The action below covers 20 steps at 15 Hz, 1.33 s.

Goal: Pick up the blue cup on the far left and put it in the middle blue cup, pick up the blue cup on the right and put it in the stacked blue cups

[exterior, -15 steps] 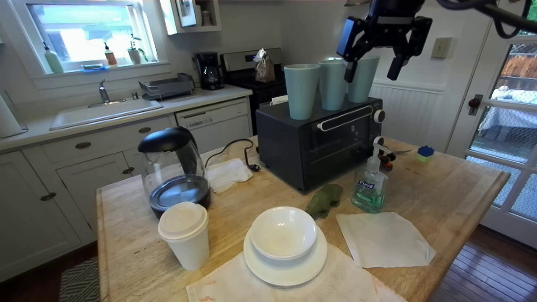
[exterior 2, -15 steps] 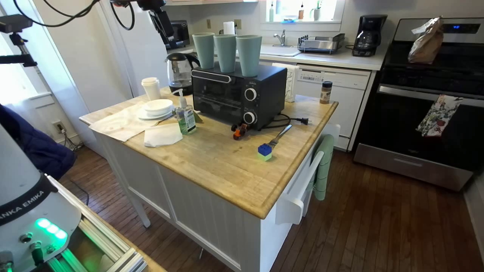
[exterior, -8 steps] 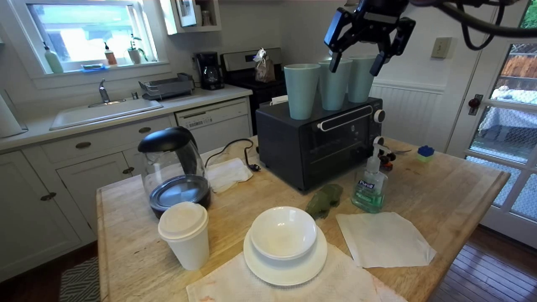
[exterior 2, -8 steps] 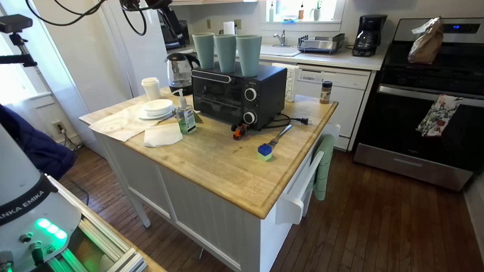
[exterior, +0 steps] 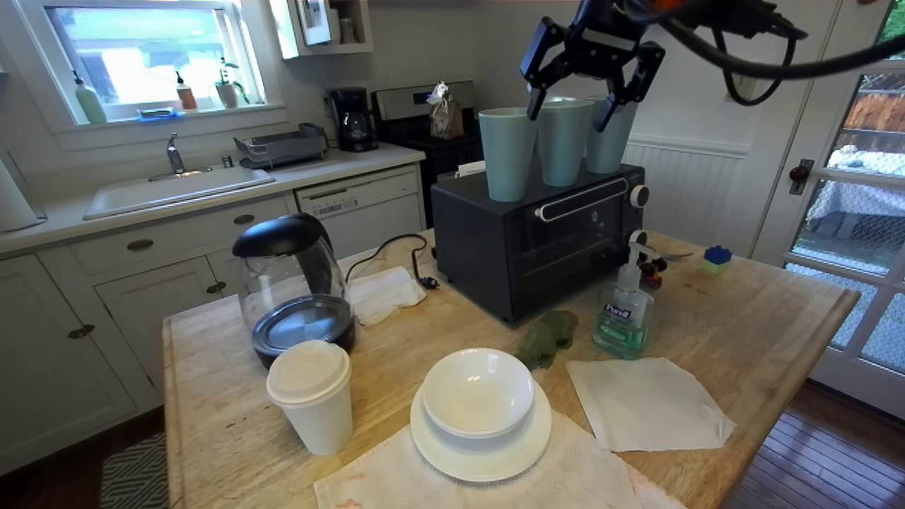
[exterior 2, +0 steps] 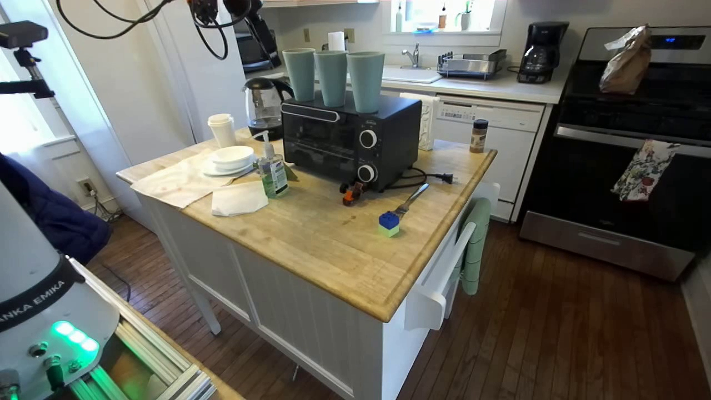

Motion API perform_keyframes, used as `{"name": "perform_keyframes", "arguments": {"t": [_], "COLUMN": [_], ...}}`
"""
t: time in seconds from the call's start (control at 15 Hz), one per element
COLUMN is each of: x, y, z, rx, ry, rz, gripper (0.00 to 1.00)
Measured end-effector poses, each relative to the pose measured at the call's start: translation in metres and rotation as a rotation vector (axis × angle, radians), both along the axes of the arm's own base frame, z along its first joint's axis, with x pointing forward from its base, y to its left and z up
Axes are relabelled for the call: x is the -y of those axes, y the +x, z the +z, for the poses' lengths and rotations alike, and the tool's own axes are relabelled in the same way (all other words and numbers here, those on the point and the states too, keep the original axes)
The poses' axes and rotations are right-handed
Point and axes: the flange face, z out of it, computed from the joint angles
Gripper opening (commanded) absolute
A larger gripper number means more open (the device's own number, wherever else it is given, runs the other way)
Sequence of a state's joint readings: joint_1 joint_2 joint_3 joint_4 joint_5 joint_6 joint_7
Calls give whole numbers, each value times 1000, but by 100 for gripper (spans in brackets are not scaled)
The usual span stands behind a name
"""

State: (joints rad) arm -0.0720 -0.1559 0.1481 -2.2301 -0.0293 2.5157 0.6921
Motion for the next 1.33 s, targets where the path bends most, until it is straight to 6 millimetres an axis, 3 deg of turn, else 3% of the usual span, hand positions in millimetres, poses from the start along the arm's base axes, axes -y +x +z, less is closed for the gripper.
{"name": "perform_keyframes", "arguments": {"t": [0.53,1.33], "x": [23,30], "y": [10,26], "z": [16,7], "rx": [35,20], "ry": [72,164], "rz": [-88,-251], "gripper": [100,100]}}
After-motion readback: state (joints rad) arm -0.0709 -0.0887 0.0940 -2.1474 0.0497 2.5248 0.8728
